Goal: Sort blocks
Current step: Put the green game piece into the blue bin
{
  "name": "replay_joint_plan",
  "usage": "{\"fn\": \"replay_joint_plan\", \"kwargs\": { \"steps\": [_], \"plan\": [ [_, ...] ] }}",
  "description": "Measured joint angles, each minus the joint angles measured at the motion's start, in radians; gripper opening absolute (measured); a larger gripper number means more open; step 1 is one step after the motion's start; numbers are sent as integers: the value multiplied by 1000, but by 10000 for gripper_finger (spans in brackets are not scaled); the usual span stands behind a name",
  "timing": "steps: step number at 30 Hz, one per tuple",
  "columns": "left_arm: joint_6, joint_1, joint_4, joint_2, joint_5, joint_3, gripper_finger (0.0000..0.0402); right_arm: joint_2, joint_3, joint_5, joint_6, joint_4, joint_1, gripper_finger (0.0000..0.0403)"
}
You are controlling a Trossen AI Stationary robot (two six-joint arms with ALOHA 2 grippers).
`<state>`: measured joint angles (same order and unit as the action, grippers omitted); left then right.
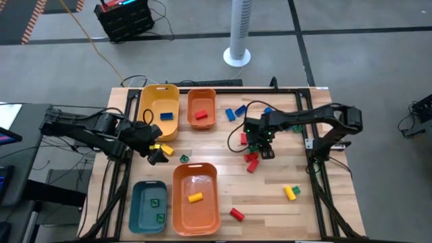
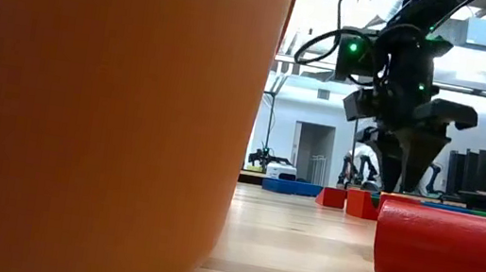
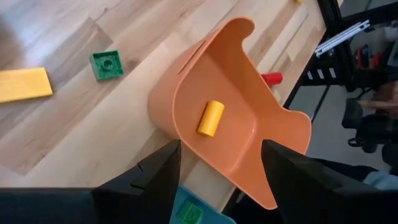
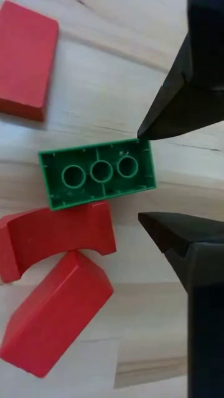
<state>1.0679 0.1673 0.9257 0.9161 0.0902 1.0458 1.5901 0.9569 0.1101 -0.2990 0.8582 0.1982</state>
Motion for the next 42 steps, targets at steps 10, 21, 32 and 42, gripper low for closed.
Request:
{"fn": "replay_joint_plan", "kwargs": {
  "steps": [10,21,32,42],
  "plan": [
    [2,0,1,0,2,0,217,20,-9,-7,-73,-47,-8,245],
    [3,0,1,0,1,0,217,21,-104,-7,-92,-157,-6,225],
    [12,0,1,0,1,0,217,19,-120,-6,-42,-256,-6,137],
    [-32,0,0,0,-75,0,217,-114,-70,-3,22,-231,56,128]
  ]
}}
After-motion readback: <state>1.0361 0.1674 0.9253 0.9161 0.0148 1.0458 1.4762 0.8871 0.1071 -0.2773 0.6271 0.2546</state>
